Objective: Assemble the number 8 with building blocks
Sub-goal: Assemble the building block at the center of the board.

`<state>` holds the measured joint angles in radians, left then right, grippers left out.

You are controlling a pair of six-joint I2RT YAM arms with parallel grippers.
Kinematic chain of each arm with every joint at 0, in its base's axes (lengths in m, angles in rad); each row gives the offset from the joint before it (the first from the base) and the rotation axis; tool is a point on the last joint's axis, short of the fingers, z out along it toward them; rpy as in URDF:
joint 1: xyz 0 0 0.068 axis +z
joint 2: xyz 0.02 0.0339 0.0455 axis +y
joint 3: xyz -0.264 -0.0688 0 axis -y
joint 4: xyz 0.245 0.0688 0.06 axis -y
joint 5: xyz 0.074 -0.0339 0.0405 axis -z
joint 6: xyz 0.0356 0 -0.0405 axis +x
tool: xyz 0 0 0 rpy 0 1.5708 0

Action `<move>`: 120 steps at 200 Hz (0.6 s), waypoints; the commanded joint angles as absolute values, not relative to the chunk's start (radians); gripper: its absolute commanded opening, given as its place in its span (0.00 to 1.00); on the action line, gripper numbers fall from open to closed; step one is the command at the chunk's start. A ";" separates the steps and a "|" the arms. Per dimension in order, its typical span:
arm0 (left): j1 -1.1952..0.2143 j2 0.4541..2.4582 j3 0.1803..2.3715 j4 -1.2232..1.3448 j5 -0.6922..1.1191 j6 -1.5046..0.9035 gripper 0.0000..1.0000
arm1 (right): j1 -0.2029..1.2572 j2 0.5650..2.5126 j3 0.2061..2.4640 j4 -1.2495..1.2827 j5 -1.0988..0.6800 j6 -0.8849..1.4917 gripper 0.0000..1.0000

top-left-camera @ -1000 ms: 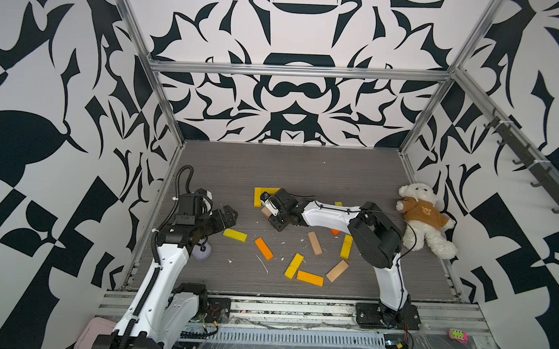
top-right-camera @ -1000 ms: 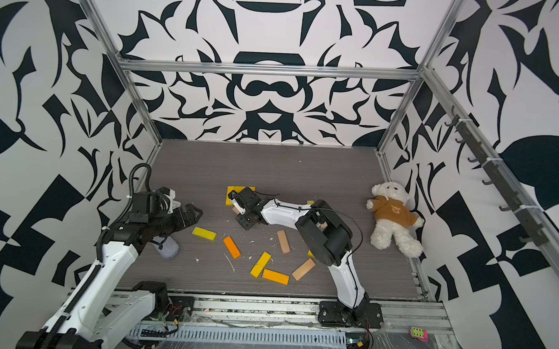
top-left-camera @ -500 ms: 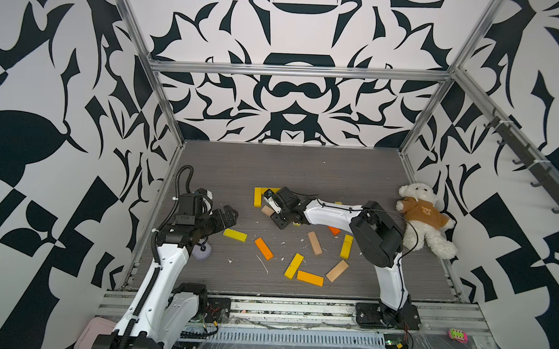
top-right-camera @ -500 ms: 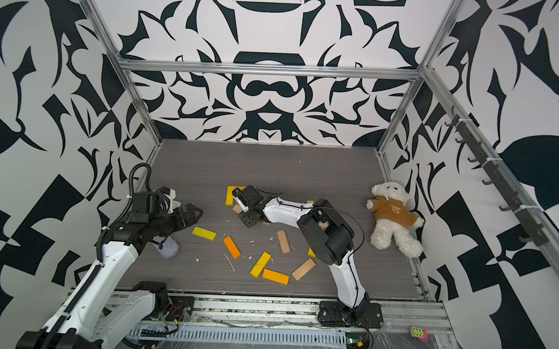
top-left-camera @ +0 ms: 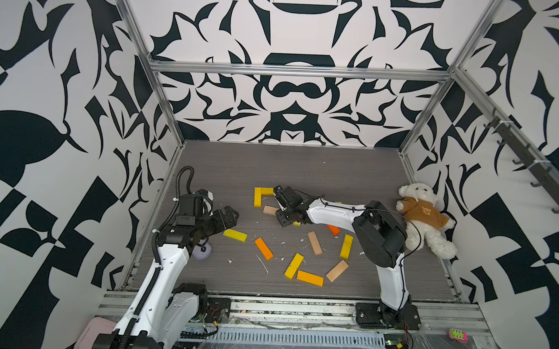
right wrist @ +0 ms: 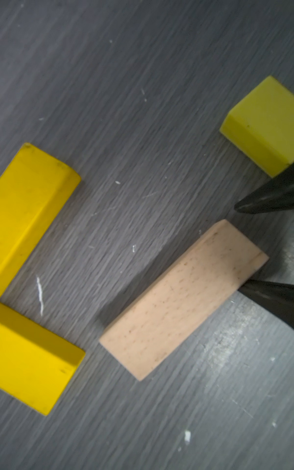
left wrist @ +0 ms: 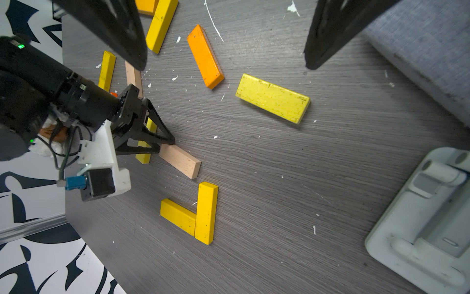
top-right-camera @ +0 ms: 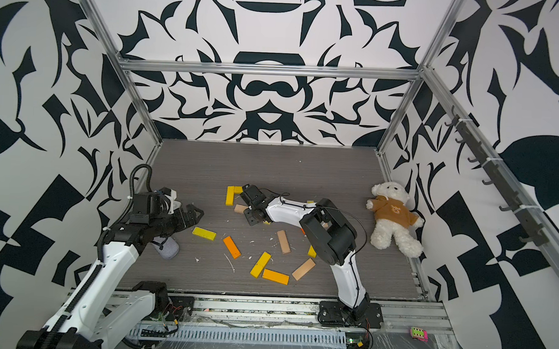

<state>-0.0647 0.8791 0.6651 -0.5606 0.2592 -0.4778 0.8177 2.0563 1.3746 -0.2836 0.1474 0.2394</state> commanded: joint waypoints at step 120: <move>-0.061 0.885 0.650 -0.548 0.285 -0.474 0.99 | 0.812 2.105 1.471 -0.302 0.140 0.283 0.38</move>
